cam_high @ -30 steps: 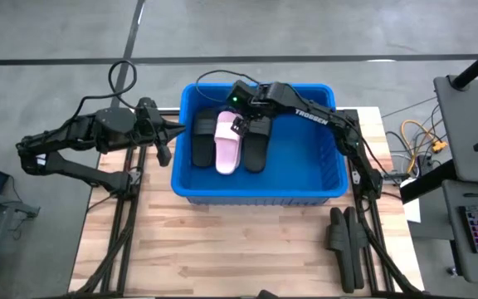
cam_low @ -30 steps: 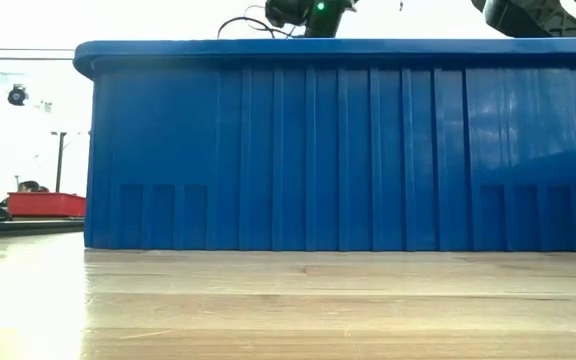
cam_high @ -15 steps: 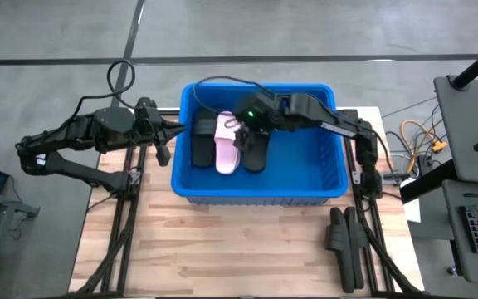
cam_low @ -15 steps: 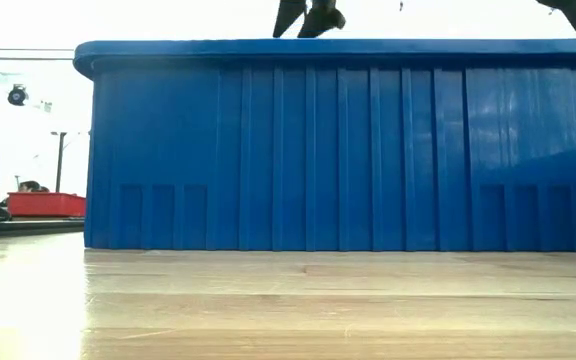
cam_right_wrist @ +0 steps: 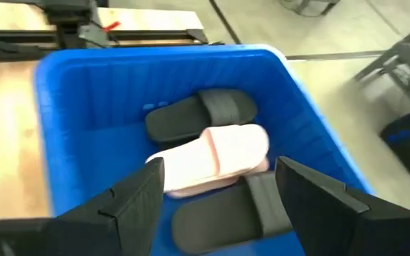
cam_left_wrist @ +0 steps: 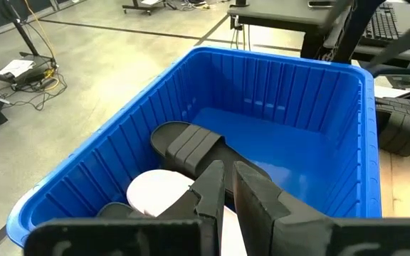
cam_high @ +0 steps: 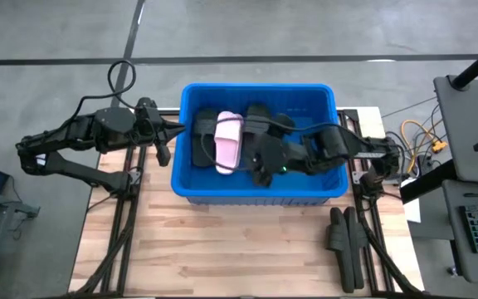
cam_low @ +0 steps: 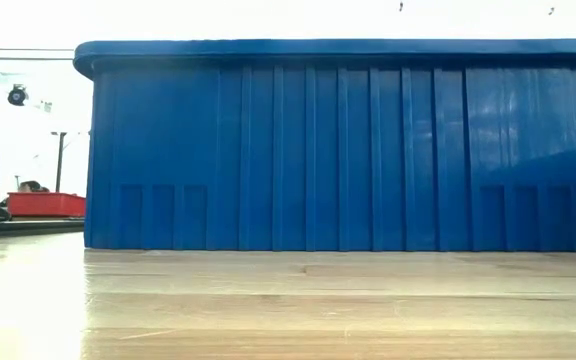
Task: Pick and place slides into bin
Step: Put the black slide into the blue container
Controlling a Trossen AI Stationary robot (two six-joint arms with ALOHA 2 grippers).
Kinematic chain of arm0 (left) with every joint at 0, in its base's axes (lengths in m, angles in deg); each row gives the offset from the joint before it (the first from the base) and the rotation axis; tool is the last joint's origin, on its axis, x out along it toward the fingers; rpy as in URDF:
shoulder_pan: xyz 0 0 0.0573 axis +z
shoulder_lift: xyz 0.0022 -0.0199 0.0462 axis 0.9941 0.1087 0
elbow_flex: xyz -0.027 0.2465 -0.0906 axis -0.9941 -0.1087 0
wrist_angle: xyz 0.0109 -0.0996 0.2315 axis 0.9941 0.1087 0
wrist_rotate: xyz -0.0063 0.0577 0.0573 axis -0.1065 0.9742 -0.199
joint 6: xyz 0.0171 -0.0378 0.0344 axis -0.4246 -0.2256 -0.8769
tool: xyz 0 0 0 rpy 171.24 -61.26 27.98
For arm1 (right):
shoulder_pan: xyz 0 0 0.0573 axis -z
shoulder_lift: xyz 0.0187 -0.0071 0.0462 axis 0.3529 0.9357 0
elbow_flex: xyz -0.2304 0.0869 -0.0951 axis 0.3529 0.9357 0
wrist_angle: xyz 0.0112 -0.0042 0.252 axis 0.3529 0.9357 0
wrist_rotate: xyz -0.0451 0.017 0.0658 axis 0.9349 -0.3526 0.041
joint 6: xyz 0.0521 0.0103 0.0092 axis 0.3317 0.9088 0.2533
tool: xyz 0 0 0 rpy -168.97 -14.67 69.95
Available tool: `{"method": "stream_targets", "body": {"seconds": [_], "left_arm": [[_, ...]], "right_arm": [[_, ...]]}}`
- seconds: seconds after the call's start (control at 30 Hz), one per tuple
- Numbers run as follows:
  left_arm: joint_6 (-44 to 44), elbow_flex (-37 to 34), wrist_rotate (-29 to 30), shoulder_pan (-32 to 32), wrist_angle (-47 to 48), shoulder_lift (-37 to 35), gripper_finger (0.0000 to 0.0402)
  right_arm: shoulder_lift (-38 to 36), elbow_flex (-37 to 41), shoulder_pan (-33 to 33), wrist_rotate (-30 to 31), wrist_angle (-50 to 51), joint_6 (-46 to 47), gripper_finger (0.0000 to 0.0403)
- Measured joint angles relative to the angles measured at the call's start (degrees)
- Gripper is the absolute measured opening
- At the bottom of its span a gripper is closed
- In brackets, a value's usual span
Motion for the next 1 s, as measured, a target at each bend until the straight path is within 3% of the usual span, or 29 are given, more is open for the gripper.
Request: {"method": "stream_targets", "body": {"seconds": [0.47,1.0], "left_arm": [[0.02,0.0,0.0,-0.01,-0.04,1.07,0.0017],[0.02,0.0,-0.02,0.0,-0.07,3.5,0.0017]], "right_arm": [[-0.27,0.24,-4.31,-0.8,15.11,15.29,0.0259],[-0.24,0.47,-11.95,-3.05,15.15,19.17,0.0241]]}}
